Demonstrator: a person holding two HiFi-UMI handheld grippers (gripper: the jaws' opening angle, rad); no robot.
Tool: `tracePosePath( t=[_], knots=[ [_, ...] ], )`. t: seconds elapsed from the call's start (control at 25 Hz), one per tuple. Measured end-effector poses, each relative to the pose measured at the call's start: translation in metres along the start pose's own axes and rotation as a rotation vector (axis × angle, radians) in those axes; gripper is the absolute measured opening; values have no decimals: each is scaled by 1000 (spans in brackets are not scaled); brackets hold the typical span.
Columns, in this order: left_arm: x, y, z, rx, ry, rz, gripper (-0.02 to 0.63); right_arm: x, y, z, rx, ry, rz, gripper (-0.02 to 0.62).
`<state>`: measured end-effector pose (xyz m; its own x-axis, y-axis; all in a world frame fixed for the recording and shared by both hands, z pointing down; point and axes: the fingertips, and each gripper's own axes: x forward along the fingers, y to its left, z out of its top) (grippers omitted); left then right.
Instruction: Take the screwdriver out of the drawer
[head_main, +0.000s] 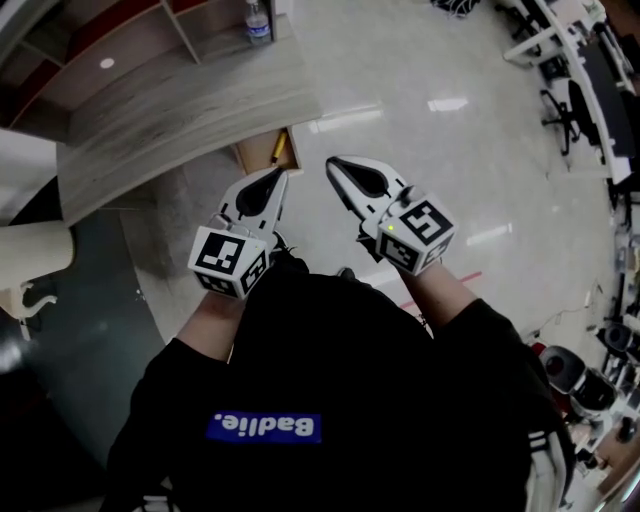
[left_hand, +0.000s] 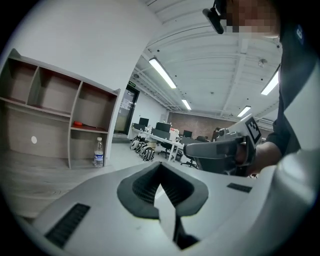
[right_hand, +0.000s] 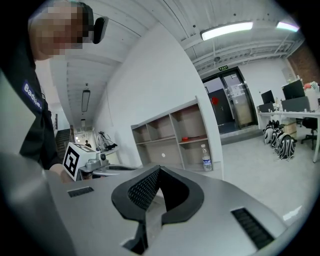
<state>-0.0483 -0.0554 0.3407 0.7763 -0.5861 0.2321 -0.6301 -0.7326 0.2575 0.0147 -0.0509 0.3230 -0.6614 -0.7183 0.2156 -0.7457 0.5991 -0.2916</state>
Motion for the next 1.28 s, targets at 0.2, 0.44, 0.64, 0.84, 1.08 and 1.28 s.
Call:
tracePosePath(
  t=[0.2,0.44,0.64,0.84,1.08,1.28],
  knots=[
    [10,27,-6,13,25,-38,2,22,-6,8,-6,-8,-42,29],
    [24,43,-23,9,57,-29,2,31,-20,5,-4,-8,-61,29],
    [46,60,-49,0,115,26,2,39,-44,-1,13,8,-52,29],
    [69,80,-83,0,170,96,2,39,-66,-8,30,34,-27,29],
    [95,101,-125,10,239,169,2,42,-97,-16,60,71,-8,29],
    [112,122,-160,23,283,224,3,51,-116,-22,83,85,13,29]
  ],
)
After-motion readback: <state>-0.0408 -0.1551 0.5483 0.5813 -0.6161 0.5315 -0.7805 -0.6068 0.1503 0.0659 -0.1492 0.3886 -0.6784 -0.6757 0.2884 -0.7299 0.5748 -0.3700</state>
